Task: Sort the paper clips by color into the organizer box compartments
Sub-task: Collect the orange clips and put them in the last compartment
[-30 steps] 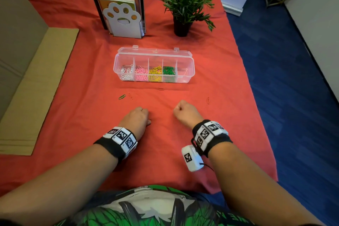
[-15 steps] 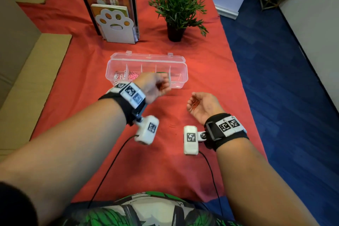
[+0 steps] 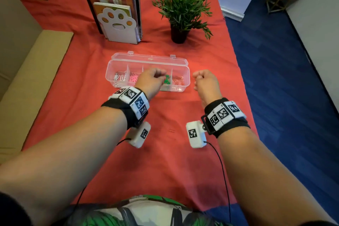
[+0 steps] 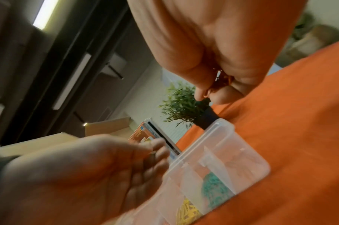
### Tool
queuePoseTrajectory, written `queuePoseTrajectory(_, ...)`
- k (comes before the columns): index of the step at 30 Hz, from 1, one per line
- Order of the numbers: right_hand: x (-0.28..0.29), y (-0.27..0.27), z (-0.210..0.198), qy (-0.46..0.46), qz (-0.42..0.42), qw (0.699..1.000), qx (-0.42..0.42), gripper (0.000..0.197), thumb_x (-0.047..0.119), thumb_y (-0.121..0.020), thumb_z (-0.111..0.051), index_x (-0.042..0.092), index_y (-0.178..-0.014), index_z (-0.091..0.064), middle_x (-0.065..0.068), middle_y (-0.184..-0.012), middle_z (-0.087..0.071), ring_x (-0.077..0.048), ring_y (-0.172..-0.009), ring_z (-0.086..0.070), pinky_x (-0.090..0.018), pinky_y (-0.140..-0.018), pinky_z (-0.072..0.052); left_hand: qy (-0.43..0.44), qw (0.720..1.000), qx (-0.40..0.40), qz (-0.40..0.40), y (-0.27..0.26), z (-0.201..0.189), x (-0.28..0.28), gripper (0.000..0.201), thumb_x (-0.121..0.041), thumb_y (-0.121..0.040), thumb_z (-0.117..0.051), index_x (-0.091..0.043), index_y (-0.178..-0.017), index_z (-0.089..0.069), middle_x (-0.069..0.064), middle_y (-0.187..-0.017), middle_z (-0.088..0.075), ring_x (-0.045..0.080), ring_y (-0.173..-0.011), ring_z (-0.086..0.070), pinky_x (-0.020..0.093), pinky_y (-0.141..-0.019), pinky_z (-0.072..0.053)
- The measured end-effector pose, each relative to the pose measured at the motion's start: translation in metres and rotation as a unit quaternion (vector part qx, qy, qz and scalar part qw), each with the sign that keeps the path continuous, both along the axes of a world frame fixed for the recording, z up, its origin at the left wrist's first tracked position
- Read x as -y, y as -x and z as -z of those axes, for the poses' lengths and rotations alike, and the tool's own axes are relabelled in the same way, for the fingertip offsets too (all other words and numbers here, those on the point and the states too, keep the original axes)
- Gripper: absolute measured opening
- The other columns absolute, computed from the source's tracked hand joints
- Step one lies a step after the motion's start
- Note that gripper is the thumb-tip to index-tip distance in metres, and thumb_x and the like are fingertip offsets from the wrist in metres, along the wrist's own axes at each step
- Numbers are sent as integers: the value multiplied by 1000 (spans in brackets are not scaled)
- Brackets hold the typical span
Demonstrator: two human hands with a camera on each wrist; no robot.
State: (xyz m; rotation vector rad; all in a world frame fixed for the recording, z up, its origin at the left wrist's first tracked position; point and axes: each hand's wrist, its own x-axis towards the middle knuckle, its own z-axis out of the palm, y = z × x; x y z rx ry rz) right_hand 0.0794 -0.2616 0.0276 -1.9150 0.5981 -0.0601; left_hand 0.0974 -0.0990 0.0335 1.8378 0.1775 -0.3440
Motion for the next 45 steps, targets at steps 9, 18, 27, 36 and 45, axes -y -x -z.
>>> queuePoseTrajectory(9,-36,-16,-20,165,-175,971,-11,49,-9,-80,-40,9,-121,-59,-15,-130,-52,-27,-114,-55,-32,-99,-44,-262,954,46,139,55,32,-72,21,-10,-81,-61,-13,-99,-71,7,-93,-72,22,-89,-66,18,-72,-39)
queuePoseTrajectory(18,-41,94,31,258,-327,897,-146,21,8,-86,-51,9,-103,-65,-13,-109,-56,-30,-104,-56,-31,-92,-45,-304,922,58,235,90,55,-63,23,-20,-81,-64,-19,-103,-70,6,-105,-71,22,-100,-63,21,-86,-41)
queuePoseTrajectory(27,-59,161,66,400,-332,852,-53,21,3,-77,-53,9,-97,-54,-10,-100,-49,-30,-89,-48,-43,-76,-49,-343,879,126,307,96,61,-30,27,-25,-79,-68,-17,-104,-68,9,-99,-61,27,-92,-61,29,-83,-45)
queuePoseTrajectory(36,-30,170,65,363,-271,885,-106,22,4,-86,-35,6,-99,-52,-17,-104,-53,-36,-98,-52,-44,-83,-46,-387,845,141,342,103,67,-27,19,-10,-87,-49,-13,-101,-62,13,-103,-58,33,-94,-59,36,-80,-46)
queuePoseTrajectory(45,22,168,65,325,-139,925,-136,16,11,-90,-48,0,-99,-56,-18,-106,-46,-37,-90,-54,-43,-80,-49,-238,958,23,158,84,69,-49,26,0,-87,-40,-18,-81,-59,20,-101,-62,34,-88,-60,35,-82,-50)
